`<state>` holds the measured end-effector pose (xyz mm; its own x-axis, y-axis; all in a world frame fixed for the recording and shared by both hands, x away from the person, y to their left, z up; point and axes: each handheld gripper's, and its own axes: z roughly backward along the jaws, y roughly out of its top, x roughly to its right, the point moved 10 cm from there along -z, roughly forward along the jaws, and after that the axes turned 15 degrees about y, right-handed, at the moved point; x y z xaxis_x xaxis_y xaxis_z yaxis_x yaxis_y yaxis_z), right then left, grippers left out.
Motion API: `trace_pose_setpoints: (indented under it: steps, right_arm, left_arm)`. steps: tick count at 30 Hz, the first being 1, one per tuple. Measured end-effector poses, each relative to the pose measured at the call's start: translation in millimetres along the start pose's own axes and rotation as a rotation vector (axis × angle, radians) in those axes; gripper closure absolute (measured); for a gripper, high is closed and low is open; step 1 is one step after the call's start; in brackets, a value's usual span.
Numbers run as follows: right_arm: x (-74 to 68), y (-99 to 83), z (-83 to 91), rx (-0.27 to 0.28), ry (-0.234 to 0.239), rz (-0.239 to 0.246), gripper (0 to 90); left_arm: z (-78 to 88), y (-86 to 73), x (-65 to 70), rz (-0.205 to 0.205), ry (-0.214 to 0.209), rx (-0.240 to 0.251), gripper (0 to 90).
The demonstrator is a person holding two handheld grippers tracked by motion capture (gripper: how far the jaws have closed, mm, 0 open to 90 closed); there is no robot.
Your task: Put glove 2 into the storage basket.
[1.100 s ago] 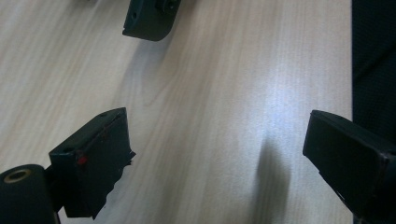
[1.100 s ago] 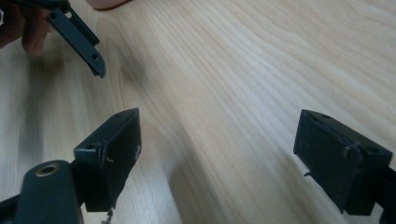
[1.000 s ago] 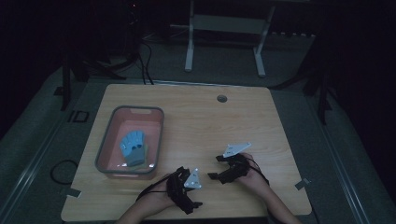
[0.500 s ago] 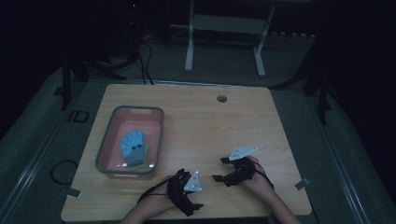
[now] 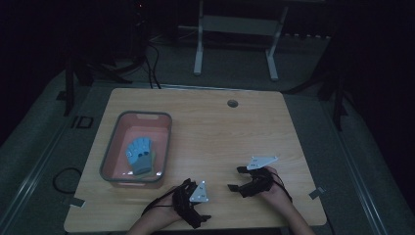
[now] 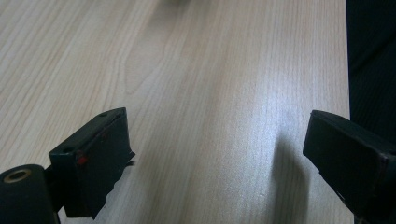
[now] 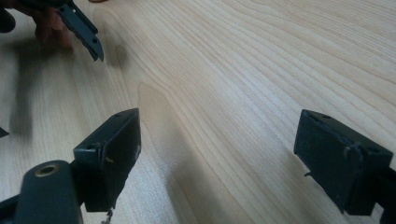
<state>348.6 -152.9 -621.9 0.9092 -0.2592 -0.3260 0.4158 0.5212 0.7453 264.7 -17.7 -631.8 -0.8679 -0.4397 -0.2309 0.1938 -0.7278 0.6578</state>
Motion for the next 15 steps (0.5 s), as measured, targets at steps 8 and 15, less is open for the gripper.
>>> trace_pose_setpoints:
  steps: [8, 15]
  right_arm:
    - [4.5, -1.6, 3.0, -0.007, -0.02, 0.004, 14.9]
    - [5.7, -2.9, 1.1, -0.015, -0.031, 0.009, 15.0]
  left_arm:
    - [-2.5, -2.5, 0.1, -0.017, 0.011, -0.004, 7.8]
    - [-4.1, -4.5, 1.0, -0.024, 0.007, -0.011, 7.5]
